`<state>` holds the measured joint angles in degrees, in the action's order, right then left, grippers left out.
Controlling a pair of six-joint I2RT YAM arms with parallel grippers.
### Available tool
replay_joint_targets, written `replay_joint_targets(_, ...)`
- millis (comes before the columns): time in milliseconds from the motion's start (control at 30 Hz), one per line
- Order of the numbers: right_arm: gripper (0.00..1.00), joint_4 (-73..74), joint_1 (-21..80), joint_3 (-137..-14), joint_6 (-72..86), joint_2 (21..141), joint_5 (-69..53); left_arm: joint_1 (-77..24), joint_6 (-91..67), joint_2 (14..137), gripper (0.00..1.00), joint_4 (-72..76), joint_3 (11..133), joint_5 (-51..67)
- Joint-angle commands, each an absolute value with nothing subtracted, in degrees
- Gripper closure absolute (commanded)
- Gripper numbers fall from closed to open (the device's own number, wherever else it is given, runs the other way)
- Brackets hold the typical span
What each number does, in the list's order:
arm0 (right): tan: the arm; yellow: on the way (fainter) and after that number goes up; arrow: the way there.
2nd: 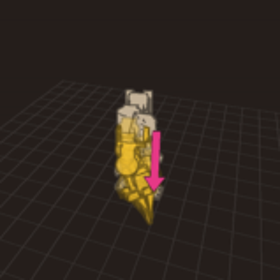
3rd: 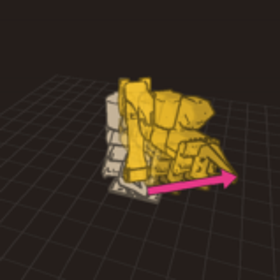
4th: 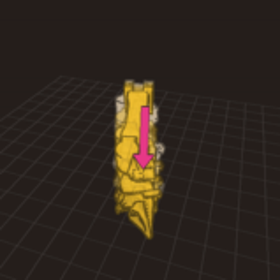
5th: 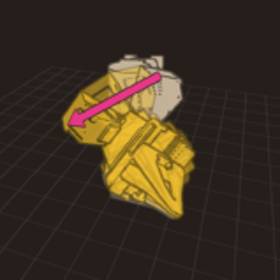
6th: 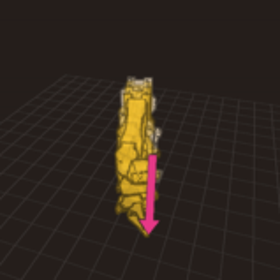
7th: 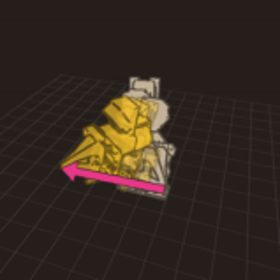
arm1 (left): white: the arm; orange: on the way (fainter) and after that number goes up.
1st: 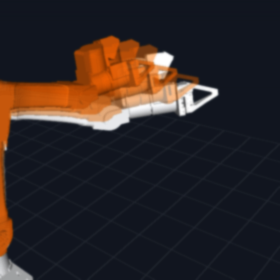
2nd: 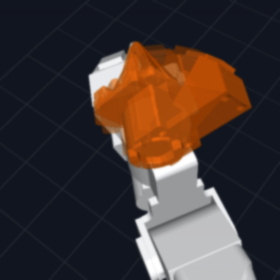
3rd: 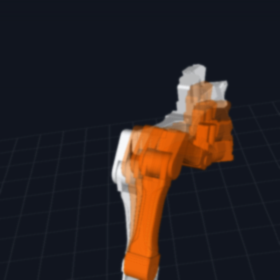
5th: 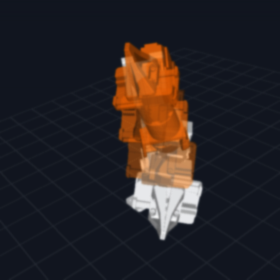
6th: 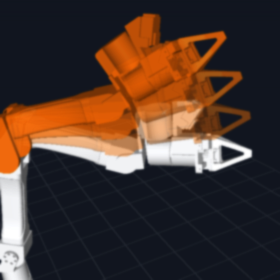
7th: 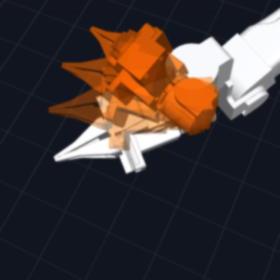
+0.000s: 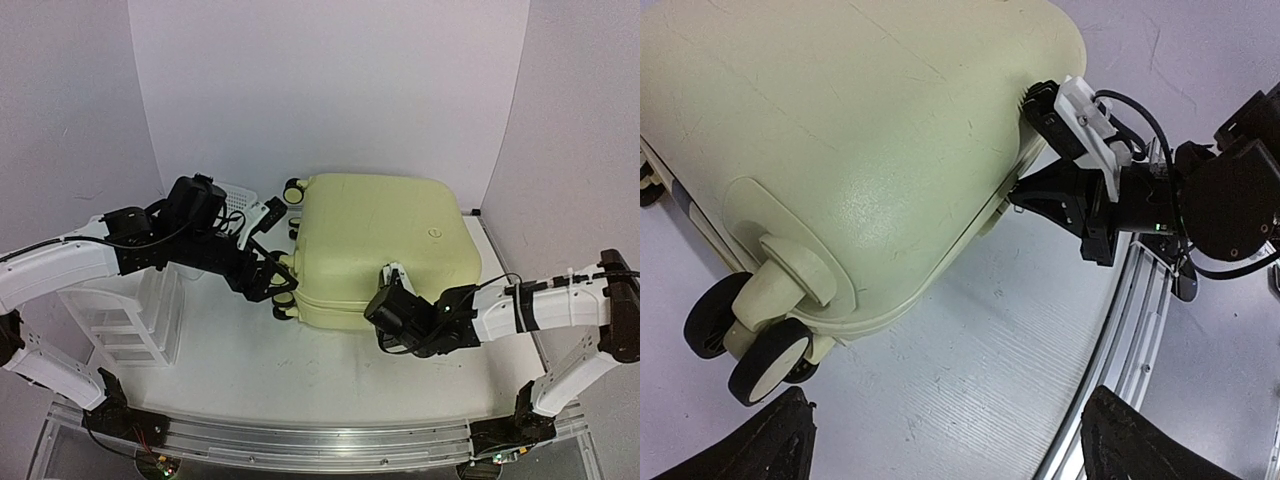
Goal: Open, take out, and arrange the luggage
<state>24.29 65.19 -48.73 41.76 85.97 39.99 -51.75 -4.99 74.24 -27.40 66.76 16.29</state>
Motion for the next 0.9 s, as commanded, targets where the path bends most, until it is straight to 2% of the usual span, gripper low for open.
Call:
replay_joint_targets(0,1.0,20.88,62.17,-47.12,37.12,83.67,36.9,-51.6,-5.67,72.72,0.07,-25.23,66.81,14.71)
replay_joint_targets(333,1.0,29.91,62.15,-43.61,28.47,75.11,36.09,-51.09,-2.93,76.34,0.01,-25.84,68.22,5.93)
replay_joint_targets(600,1.0,33.58,62.11,-43.95,25.68,72.95,34.62,-47.66,7.36,89.75,0.01,-30.3,77.38,10.8)
replay_joint_targets(700,1.0,35.11,62.12,-43.73,25.68,70.66,34.36,-46.49,9.39,93.41,0.06,-32.69,79.35,9.0)
replay_joint_targets(867,1.0,38.97,62.06,-43.33,24.45,66.12,35.47,-46.32,8.72,95.22,0.22,-32.72,80.28,5.43)
